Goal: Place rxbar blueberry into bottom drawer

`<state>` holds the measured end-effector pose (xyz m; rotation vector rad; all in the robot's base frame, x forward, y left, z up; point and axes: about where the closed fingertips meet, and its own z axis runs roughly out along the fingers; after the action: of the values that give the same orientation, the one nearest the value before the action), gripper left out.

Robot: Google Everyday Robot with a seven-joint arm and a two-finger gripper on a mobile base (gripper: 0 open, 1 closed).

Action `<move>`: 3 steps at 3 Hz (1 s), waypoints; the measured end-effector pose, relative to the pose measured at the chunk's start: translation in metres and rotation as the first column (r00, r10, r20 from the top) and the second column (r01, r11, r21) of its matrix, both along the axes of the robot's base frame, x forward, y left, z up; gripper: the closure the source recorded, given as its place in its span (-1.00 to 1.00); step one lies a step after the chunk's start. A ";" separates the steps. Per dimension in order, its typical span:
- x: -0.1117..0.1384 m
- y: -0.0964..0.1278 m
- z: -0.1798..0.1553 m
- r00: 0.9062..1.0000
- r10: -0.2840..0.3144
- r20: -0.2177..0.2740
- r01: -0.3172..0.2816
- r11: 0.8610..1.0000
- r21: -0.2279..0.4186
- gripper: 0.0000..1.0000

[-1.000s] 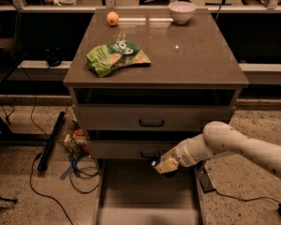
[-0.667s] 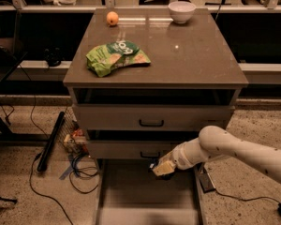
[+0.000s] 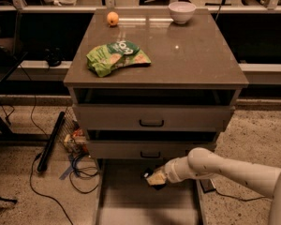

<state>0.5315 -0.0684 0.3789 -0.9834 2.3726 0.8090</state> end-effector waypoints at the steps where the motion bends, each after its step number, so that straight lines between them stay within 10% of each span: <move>1: 0.005 0.021 -0.065 0.999 -0.049 -0.004 0.049 0.998 0.039 0.97; 3: 0.012 0.051 -0.122 0.998 -0.055 -0.022 0.056 0.997 0.061 0.07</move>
Offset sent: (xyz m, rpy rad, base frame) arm 0.0182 0.0469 -0.1389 0.0979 0.0276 -0.0898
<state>0.5433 -0.0177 0.2568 -0.8844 2.3669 0.8696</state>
